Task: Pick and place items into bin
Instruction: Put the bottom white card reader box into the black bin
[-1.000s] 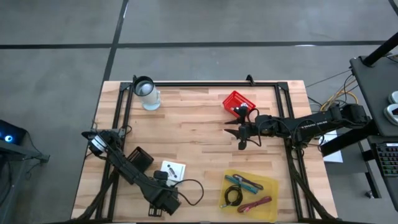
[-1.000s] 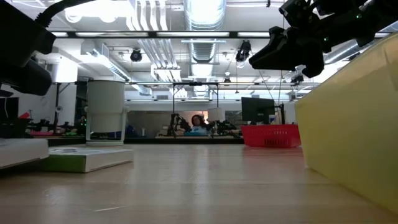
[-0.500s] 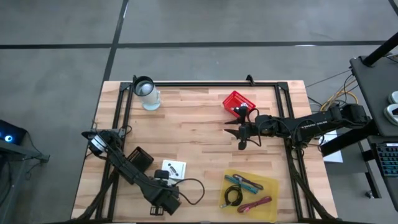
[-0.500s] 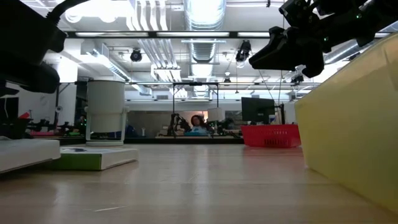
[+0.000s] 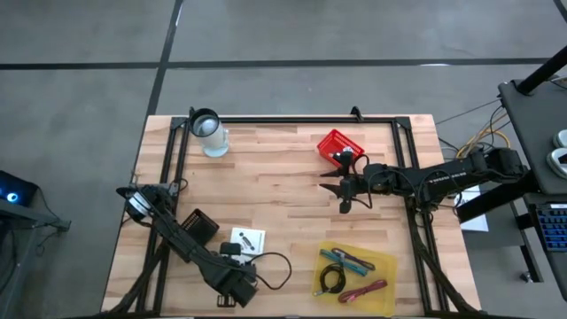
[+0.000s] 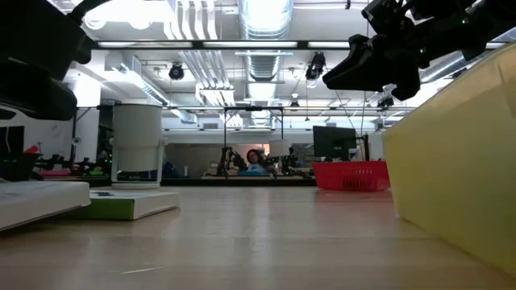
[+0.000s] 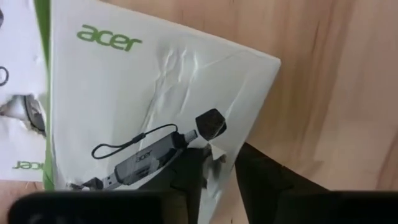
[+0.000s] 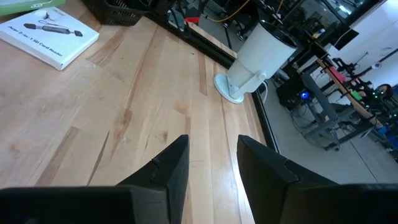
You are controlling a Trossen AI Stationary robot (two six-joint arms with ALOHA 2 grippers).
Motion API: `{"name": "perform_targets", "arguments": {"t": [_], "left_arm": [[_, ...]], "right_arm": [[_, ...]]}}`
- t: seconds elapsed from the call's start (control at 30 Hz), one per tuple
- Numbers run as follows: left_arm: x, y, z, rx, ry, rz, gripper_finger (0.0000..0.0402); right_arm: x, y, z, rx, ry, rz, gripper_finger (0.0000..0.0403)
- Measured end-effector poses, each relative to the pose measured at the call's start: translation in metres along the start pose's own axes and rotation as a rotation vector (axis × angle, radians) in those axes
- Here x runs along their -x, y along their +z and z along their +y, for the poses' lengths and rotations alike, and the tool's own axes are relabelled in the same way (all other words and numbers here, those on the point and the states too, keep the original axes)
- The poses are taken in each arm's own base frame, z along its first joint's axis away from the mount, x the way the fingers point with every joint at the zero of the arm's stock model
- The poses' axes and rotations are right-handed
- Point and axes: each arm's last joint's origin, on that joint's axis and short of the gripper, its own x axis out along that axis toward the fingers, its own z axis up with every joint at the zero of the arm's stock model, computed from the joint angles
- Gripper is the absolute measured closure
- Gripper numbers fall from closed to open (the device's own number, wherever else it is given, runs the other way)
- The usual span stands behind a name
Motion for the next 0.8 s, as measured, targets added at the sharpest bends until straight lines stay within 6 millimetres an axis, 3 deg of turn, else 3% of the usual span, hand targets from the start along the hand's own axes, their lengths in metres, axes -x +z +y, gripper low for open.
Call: {"name": "perform_targets", "arguments": {"t": [0.4, 0.8], "left_arm": [[-0.0067, 0.0011, -0.0008, 0.0, -0.037, -0.03, 0.0392], [-0.0047, 0.0011, -0.0015, -0.001, -0.045, -0.021, 0.0396]], "right_arm": [[0.0, -0.0001, 0.0, -0.003, 0.0, 0.001, 0.028], [0.0, -0.0001, 0.0001, -0.003, 0.001, 0.001, 0.028]]}}
